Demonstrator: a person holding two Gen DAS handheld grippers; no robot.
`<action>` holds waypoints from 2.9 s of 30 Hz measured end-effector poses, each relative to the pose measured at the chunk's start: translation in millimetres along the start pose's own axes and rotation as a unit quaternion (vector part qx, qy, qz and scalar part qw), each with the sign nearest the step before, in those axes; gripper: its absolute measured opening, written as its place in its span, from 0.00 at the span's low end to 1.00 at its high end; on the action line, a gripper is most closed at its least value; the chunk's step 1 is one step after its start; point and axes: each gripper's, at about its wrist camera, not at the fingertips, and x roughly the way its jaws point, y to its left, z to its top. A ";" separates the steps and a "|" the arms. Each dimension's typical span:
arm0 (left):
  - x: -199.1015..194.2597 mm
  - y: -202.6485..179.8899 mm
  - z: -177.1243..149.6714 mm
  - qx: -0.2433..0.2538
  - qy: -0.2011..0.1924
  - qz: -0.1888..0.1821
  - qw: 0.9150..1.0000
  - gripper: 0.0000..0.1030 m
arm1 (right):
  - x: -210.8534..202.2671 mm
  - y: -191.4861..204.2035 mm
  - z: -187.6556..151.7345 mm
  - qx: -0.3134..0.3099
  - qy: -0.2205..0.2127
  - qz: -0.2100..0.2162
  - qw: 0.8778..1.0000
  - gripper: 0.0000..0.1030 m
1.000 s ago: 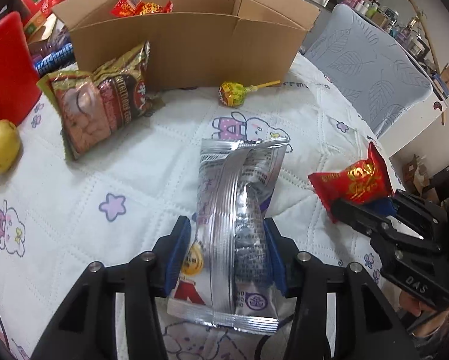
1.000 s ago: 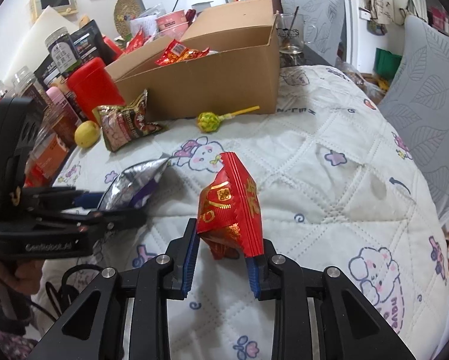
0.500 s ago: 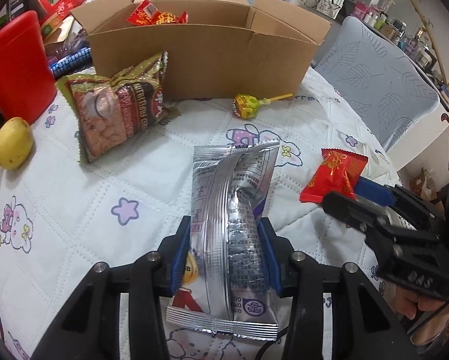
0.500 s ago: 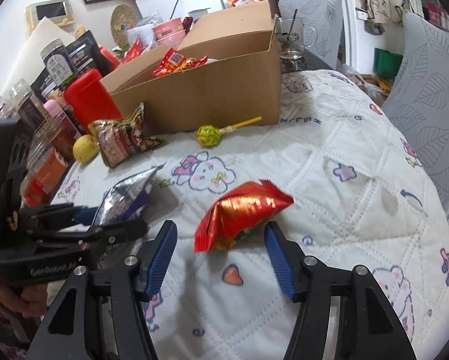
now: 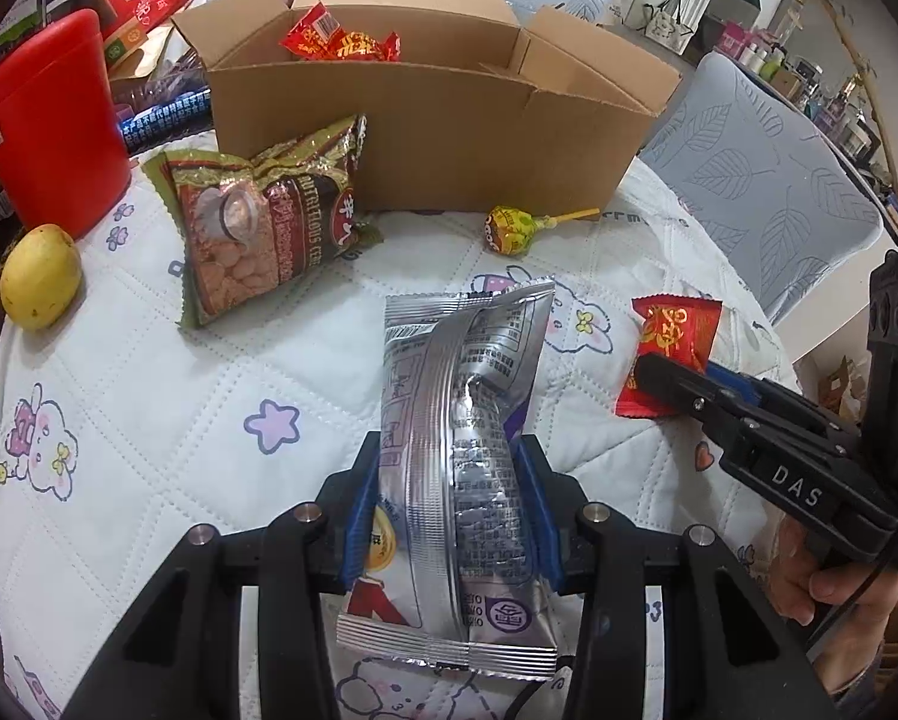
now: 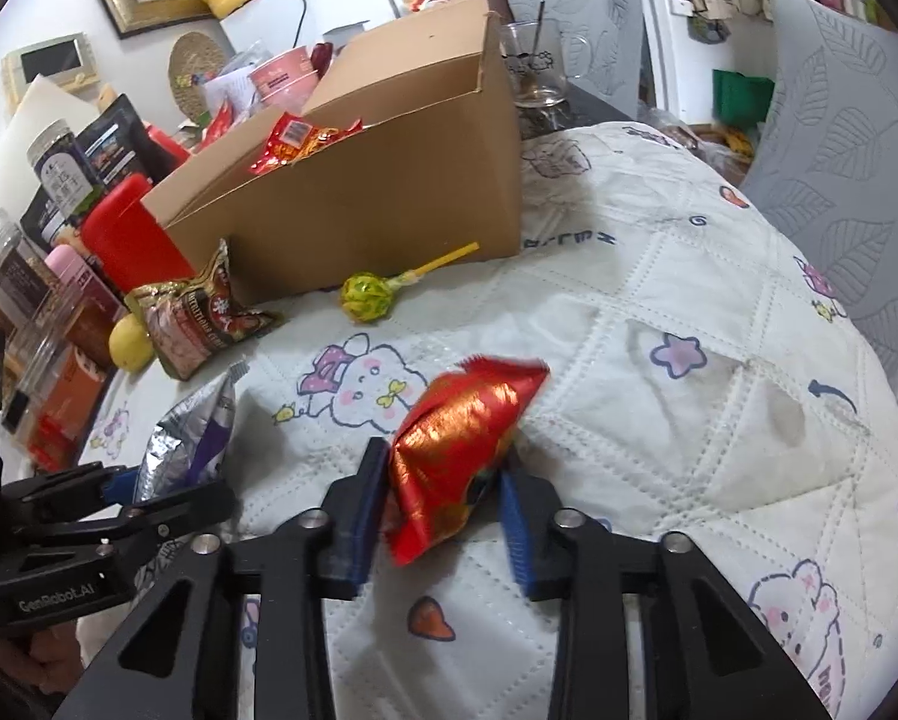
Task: Organize snacks
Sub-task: 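Lift the silver bag with left tool while right tool lifts the red packet, then lower both held bags into the box and open both tools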
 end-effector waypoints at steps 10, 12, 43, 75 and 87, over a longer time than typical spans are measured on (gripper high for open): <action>-16.4 -5.3 -1.8 0.016 -0.017 -0.003 1.000 0.42 | -16.5 11.3 -3.7 -0.020 -0.011 0.011 1.000 0.27; -22.0 -6.5 -1.1 0.018 -0.023 -0.004 1.000 0.42 | -20.4 13.0 -4.4 -0.022 -0.014 0.014 1.000 0.27; -110.5 -23.9 47.3 0.039 -0.152 -0.029 0.987 0.41 | -92.9 71.0 36.2 -0.123 -0.103 0.051 0.986 0.26; -131.5 -9.9 175.2 0.036 -0.265 -0.016 0.963 0.41 | -85.6 89.7 171.2 -0.169 -0.199 0.042 0.964 0.26; -82.6 17.1 230.9 0.008 -0.250 0.004 0.968 0.42 | -28.8 76.0 219.0 -0.149 -0.175 0.035 0.973 0.26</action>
